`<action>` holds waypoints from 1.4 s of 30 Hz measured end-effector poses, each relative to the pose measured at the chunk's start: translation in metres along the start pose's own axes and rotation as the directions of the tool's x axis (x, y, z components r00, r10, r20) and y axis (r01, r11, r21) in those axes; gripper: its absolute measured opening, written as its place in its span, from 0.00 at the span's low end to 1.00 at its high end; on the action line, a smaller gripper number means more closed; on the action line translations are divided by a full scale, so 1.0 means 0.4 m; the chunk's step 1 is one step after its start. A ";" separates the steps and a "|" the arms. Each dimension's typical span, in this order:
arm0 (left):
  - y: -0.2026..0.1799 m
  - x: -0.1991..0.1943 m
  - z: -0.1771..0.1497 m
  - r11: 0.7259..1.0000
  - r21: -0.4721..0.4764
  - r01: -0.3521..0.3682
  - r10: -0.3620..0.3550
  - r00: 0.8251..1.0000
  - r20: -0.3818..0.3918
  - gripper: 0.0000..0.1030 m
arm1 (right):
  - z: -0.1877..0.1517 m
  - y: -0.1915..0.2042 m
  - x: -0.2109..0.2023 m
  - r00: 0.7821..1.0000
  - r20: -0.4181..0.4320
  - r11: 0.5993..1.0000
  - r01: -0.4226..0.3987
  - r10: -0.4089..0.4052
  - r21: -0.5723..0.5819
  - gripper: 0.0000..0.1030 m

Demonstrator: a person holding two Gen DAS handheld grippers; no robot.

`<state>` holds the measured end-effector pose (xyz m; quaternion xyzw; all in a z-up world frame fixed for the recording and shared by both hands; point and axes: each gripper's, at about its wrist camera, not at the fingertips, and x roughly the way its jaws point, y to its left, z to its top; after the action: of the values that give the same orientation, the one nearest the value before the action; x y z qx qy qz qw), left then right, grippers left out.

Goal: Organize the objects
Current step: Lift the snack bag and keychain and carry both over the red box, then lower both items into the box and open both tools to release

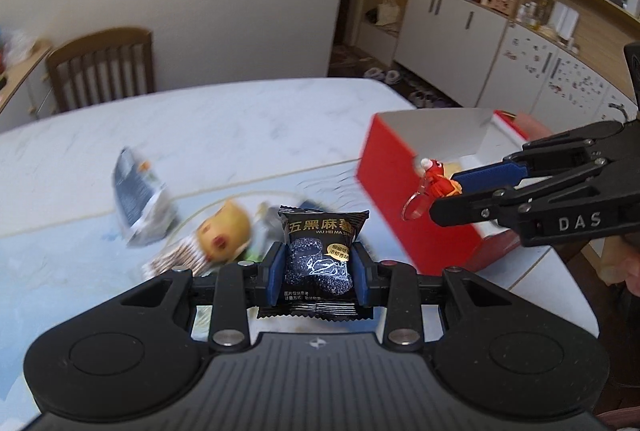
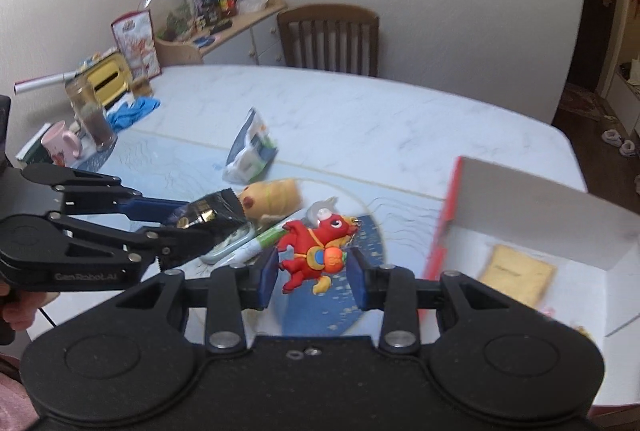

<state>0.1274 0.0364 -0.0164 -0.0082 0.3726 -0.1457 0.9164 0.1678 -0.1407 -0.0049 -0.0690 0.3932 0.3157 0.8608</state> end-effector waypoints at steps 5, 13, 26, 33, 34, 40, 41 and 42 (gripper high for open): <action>-0.087 0.027 0.043 0.998 0.051 0.026 -0.027 1.000 0.004 0.32 | -0.005 -0.078 -0.060 0.999 0.041 0.999 0.032 -0.033 0.023 0.35; -0.234 0.099 0.102 0.987 0.145 0.068 -0.065 0.998 -0.021 0.32 | -0.042 -0.223 -0.119 0.992 0.061 0.992 0.104 -0.108 0.067 0.35; -0.437 0.266 0.152 0.959 0.259 0.117 -0.085 0.988 -0.132 0.32 | -0.103 -0.447 -0.124 0.982 0.001 0.974 0.186 -0.188 0.132 0.35; -0.479 0.363 0.176 0.948 0.309 0.078 -0.029 0.986 -0.162 0.32 | -0.146 -0.508 -0.060 0.976 -0.078 0.969 0.213 -0.205 0.125 0.35; -0.482 0.376 0.181 0.947 0.313 0.073 -0.022 0.986 -0.164 0.32 | -0.149 -0.512 -0.051 0.975 -0.086 0.969 0.215 -0.206 0.122 0.35; -0.486 0.463 0.203 0.945 0.325 0.043 0.022 0.981 -0.194 0.32 | -0.166 -0.523 0.008 0.968 -0.150 0.973 0.215 -0.201 0.081 0.35; -0.487 0.476 0.204 0.944 0.327 0.038 0.030 0.979 -0.201 0.32 | -0.171 -0.523 0.017 0.965 -0.162 0.973 0.220 -0.206 0.073 0.35; -0.487 0.487 0.206 0.945 0.324 0.038 0.032 0.977 -0.209 0.32 | -0.174 -0.523 0.027 0.964 -0.173 0.973 0.218 -0.204 0.068 0.35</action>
<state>0.2655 -0.2112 -0.0656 0.1585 0.4387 -0.2066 0.8601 0.2542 -0.3265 -0.0870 -0.0993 0.4667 0.1979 0.8563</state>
